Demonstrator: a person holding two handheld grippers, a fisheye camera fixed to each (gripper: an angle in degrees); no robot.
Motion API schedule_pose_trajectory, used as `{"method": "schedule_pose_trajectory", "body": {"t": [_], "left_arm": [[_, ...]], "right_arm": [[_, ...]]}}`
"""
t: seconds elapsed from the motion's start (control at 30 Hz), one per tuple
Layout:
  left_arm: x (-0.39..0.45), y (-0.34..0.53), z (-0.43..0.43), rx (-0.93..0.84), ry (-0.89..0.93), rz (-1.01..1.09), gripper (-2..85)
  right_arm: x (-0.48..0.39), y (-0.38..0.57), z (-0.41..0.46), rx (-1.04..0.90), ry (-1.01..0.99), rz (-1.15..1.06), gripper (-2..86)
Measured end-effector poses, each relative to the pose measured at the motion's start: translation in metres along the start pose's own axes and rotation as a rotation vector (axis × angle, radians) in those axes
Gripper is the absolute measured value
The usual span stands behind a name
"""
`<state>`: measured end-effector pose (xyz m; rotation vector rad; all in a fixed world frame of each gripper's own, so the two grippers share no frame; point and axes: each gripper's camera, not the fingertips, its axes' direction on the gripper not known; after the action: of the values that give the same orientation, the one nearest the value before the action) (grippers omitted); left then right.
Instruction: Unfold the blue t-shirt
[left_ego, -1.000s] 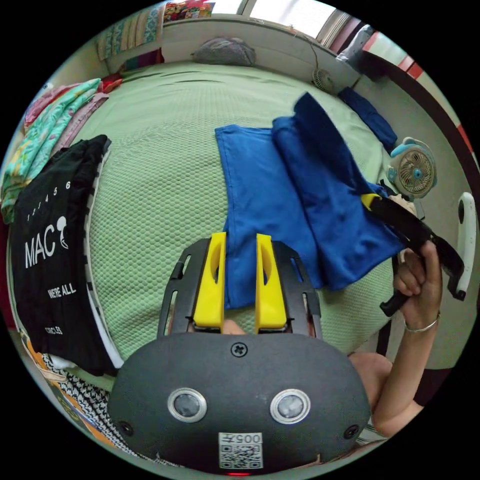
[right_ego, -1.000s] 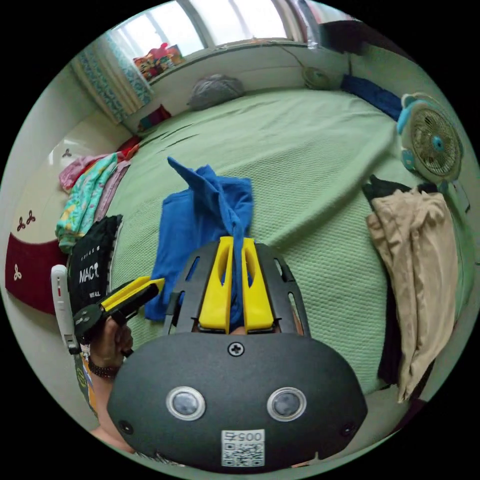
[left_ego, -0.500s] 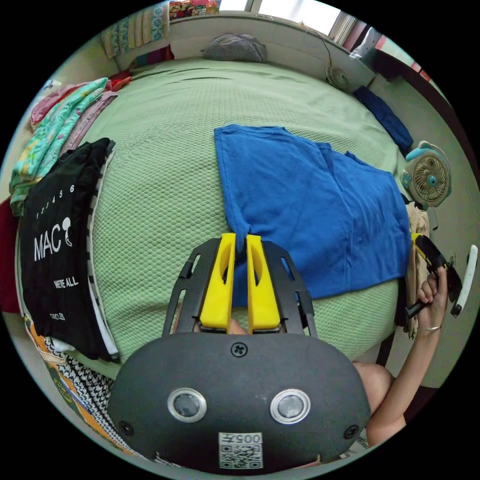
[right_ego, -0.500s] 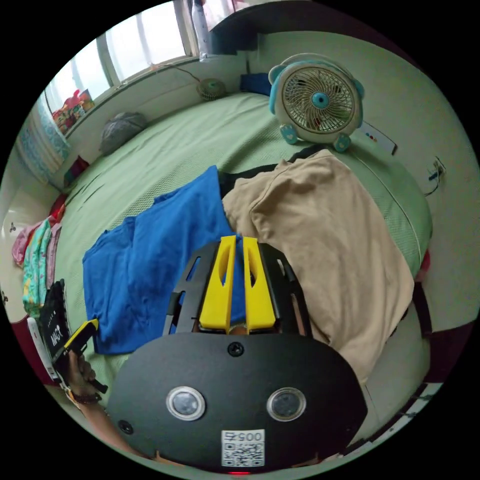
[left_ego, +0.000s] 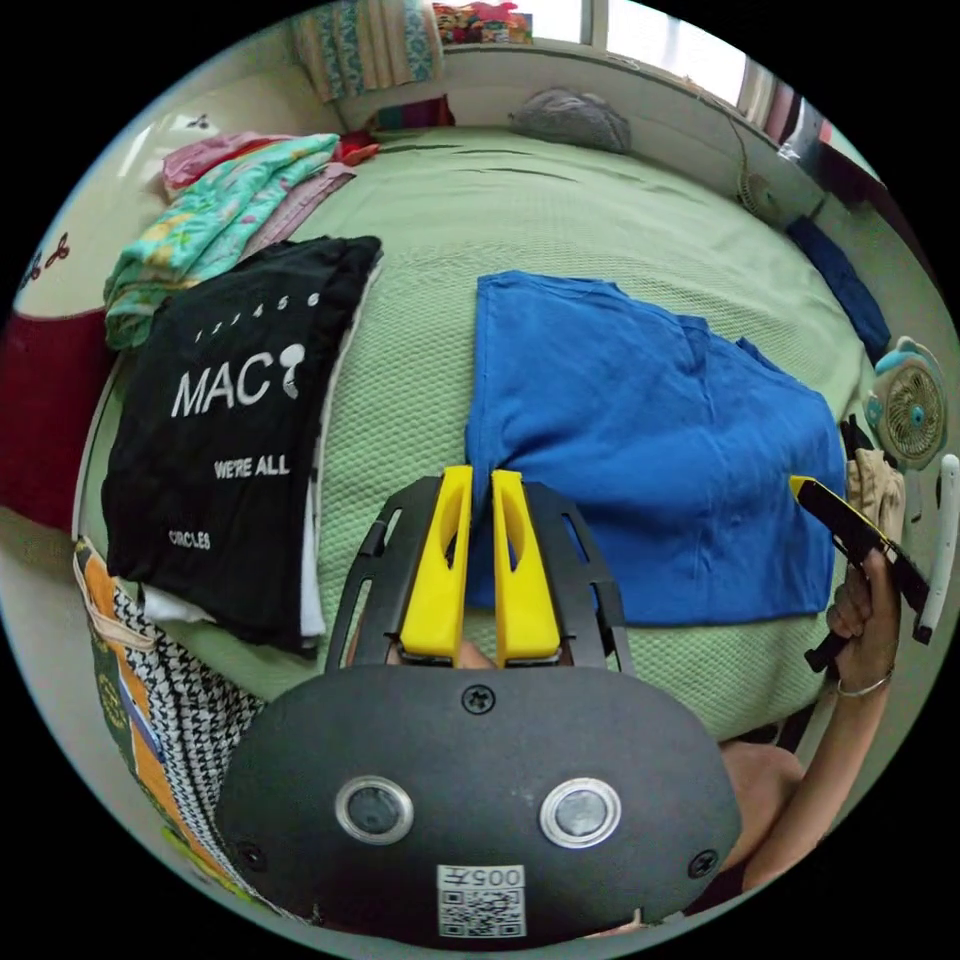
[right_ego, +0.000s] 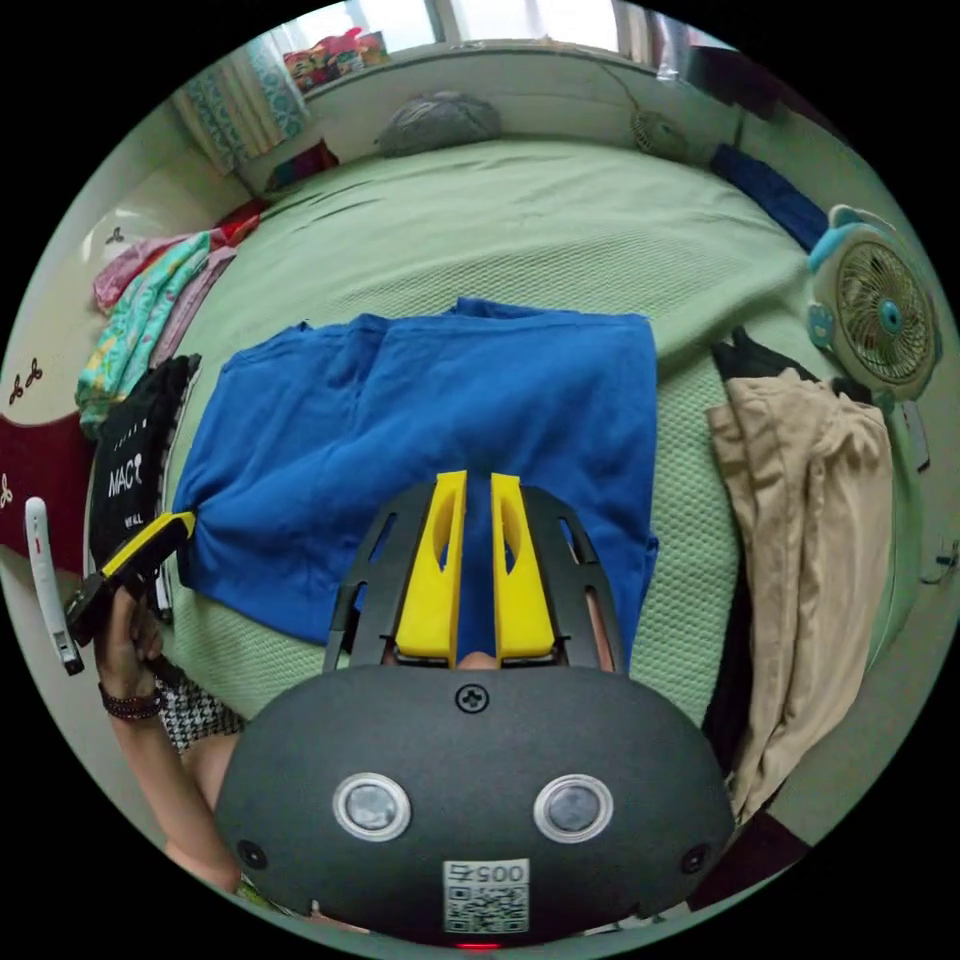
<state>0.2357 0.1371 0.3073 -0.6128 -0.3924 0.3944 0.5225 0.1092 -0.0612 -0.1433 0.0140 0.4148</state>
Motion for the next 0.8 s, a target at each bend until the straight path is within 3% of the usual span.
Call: {"method": "schedule_pose_trajectory", "body": {"t": [0.3,0.47,0.67,0.8], "left_arm": [[0.021,0.017,-0.024,0.040,0.000,0.046,2.6],[0.052,0.023,-0.049,0.120,-0.060,0.127,1.0],[0.052,0.024,-0.072,0.178,0.100,0.143,0.5],[0.058,0.009,-0.062,0.067,0.270,0.200,2.1]], "right_arm": [[0.016,0.015,-0.007,-0.014,0.021,0.056,2.6],[0.029,0.026,-0.038,0.101,0.001,0.039,6.7],[0.052,0.023,-0.055,0.181,0.022,0.093,7.7],[0.063,0.016,-0.051,0.170,0.039,0.127,7.7]]}}
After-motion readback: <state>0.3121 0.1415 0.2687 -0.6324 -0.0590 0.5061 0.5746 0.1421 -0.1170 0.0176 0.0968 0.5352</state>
